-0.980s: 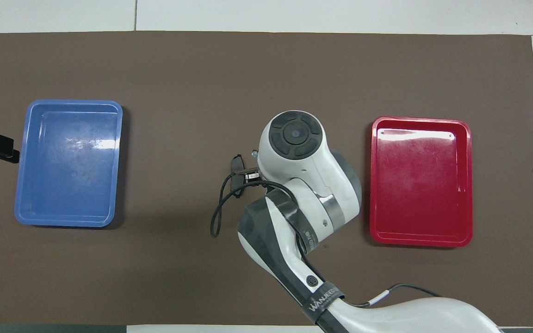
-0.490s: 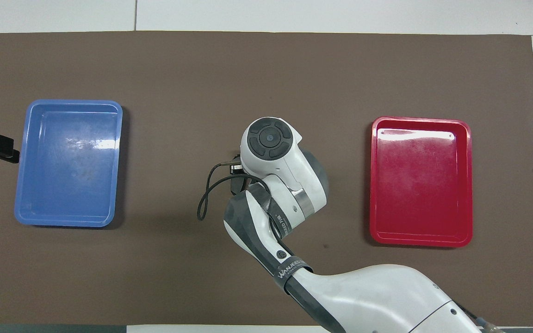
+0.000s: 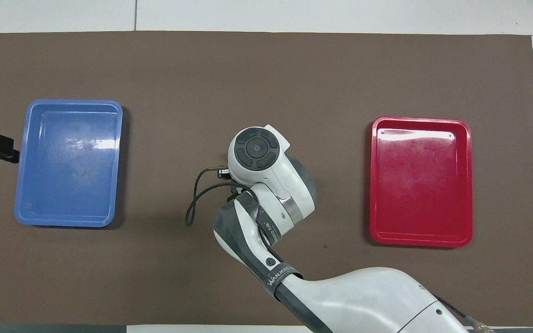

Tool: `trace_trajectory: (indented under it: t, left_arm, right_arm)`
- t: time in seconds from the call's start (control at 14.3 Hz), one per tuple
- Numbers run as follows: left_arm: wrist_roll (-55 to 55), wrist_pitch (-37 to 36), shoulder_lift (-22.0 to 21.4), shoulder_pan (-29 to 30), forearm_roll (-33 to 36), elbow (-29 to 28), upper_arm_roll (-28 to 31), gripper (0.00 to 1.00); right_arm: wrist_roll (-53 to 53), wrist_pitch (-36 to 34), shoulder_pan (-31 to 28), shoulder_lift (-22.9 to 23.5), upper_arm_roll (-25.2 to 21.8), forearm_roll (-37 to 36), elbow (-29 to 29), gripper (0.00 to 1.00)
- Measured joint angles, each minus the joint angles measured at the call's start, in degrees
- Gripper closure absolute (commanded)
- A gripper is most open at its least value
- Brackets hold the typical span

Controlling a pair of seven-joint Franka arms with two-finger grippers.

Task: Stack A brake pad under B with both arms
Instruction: 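Lift the brake shoe with the right gripper and carry it above the pad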

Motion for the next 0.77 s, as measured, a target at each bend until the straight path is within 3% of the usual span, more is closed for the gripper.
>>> trace_trajectory:
  t: [0.77]
  left_arm:
    - [0.00, -0.02, 0.00, 0.00, 0.00, 0.00, 0.00, 0.00]
  right_arm:
    - [0.44, 3.69, 0.02, 1.65, -0.01, 0.03, -0.79, 0.99]
